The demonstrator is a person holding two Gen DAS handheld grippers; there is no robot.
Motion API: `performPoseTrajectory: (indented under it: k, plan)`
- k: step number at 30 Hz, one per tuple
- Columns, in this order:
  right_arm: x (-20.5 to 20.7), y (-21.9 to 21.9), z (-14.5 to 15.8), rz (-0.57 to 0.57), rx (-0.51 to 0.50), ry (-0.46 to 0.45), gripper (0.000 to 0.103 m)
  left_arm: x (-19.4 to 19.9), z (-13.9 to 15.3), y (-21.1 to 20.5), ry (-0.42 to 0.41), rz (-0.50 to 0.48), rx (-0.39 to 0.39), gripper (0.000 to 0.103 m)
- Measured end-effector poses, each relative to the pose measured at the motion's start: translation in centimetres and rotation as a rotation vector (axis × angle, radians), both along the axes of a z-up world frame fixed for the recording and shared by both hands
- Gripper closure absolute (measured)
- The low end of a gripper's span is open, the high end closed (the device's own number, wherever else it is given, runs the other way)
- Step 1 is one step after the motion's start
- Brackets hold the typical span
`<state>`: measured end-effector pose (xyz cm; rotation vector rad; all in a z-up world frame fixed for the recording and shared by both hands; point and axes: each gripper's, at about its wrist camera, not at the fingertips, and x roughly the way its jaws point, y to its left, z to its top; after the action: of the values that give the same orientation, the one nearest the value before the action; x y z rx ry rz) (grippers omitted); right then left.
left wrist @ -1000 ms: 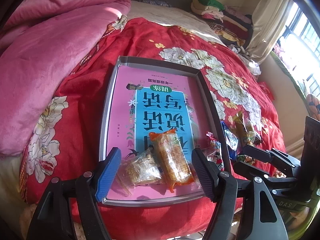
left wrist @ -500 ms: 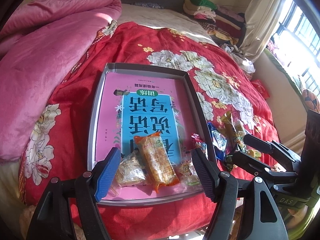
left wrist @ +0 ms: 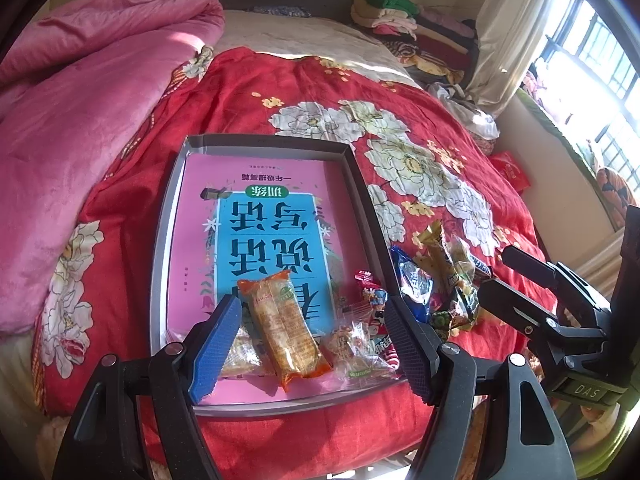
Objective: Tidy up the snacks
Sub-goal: 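Lift both open tools away from the tray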
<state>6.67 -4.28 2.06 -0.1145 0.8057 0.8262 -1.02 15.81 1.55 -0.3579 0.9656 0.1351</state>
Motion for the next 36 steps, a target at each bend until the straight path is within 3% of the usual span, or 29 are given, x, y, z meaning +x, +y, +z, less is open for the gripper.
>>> performPoseTrajectory:
  k: [14,36]
  plan:
    - [0.5,-2.0,1.6,-0.055,0.016,-0.063,0.019,0.9,1.2,-1.6,-0.026,-0.042,-0.021,0.027]
    - [2.4,-5.8,2.9,-0.171,0.023,-0.095,0.018,1.5,2.1,-3.1,-0.043,-0.081,-0.036,0.027]
